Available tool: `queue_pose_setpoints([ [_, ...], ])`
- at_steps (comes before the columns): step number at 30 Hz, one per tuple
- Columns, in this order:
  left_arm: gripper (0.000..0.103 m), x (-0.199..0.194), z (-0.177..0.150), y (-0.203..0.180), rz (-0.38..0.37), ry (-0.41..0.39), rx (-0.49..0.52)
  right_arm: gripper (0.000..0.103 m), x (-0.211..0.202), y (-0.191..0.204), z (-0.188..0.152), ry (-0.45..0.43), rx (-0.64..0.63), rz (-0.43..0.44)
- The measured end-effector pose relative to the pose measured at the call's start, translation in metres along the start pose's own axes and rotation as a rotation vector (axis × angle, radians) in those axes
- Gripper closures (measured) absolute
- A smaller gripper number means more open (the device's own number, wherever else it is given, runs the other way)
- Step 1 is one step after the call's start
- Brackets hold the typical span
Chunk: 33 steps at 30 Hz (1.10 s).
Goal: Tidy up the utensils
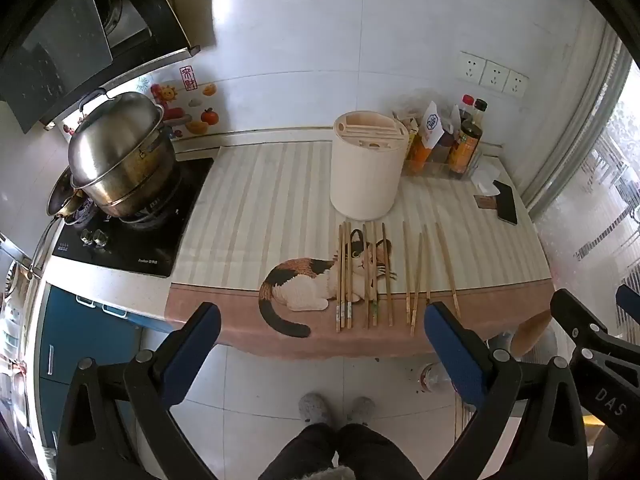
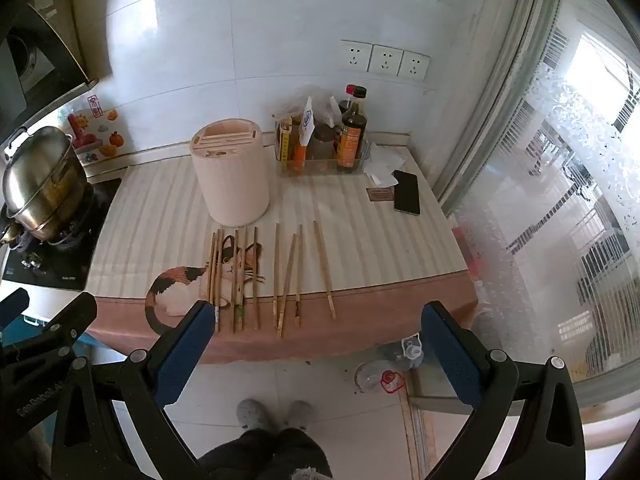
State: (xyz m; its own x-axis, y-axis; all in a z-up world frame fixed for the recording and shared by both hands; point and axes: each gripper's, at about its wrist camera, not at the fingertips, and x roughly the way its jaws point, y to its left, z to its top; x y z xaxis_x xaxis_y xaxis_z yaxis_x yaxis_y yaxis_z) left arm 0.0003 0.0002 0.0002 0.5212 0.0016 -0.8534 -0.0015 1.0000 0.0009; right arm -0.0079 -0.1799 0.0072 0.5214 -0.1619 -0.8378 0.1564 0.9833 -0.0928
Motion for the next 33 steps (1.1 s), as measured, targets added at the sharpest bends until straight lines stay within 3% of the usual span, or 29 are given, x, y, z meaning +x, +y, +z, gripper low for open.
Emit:
queue_pose_setpoints([
  [33,0.0,-0.002,-0.006,0.006,0.014,0.002,-0.008,0.0,0.002,-0.004,-0.001,0.02,-0.014,-0.003],
])
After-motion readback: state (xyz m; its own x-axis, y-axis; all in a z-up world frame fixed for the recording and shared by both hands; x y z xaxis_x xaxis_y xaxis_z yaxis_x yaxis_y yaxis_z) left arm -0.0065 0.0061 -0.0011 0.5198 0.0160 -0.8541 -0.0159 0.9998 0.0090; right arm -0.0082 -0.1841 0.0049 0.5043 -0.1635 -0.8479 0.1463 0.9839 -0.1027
